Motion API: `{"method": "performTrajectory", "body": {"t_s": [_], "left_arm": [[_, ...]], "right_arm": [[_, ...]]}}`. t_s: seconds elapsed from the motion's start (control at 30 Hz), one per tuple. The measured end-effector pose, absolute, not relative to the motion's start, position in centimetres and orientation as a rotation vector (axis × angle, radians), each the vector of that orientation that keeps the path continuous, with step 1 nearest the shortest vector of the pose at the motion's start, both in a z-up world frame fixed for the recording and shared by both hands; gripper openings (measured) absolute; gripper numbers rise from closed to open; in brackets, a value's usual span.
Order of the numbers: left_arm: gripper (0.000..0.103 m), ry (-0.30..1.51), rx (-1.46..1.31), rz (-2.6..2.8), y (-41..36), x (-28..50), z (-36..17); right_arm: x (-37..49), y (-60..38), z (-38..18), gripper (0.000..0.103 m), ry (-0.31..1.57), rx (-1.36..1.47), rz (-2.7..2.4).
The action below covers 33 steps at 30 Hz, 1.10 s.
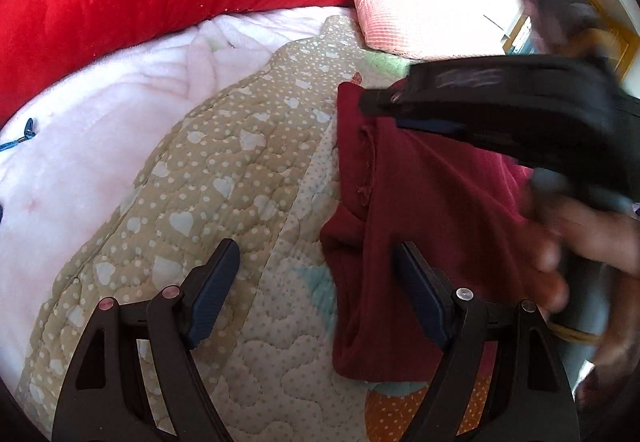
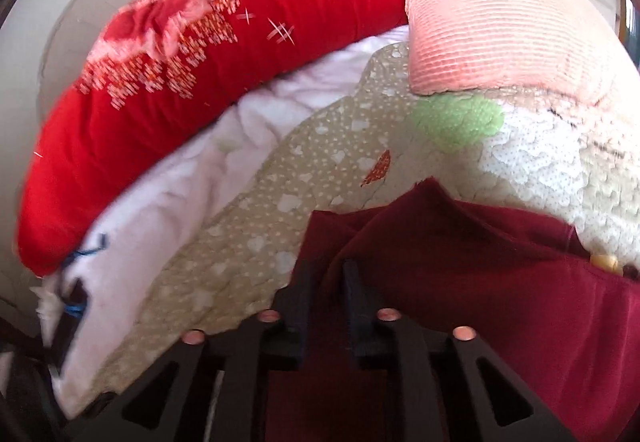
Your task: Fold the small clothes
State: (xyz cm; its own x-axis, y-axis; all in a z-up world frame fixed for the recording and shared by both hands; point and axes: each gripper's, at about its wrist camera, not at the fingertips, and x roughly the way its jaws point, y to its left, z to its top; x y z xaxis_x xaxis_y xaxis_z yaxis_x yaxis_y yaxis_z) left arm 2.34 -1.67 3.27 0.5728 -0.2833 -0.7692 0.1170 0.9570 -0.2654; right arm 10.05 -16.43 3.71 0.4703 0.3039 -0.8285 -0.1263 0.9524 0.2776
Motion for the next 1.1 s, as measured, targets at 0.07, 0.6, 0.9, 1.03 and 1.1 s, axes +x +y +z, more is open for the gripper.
{"method": "performTrajectory", "body": {"t_s": [0.07, 0.6, 0.9, 1.03, 1.1], "left_arm": [[0.081, 0.932, -0.195, -0.237, -1.7, 2.6, 3.2], [0.084, 0.938, -0.239, -0.31, -1.8, 4.8, 3.1], [0.089, 0.937, -0.225, -0.331, -2.3, 5.5, 2.7], [0.088, 0.94, -0.271, -0.347, -1.8, 6.0, 2.7], [0.088, 0.941, -0.269, -0.344, -1.9, 6.4, 2.8]], "right_arm": [[8.9, -17.1, 4.8, 0.042, 1.034, 0.238, 0.298], [8.3, -25.2, 4.0, 0.038, 0.979, 0.175, -0.017], [7.9, -27.4, 4.5, 0.041, 0.953, 0.264, 0.019], [7.3, -28.8, 2.5, 0.047, 0.964, 0.294, 0.012], [7.2, -29.4, 2.4, 0.049, 0.936, 0.342, 0.04]]}}
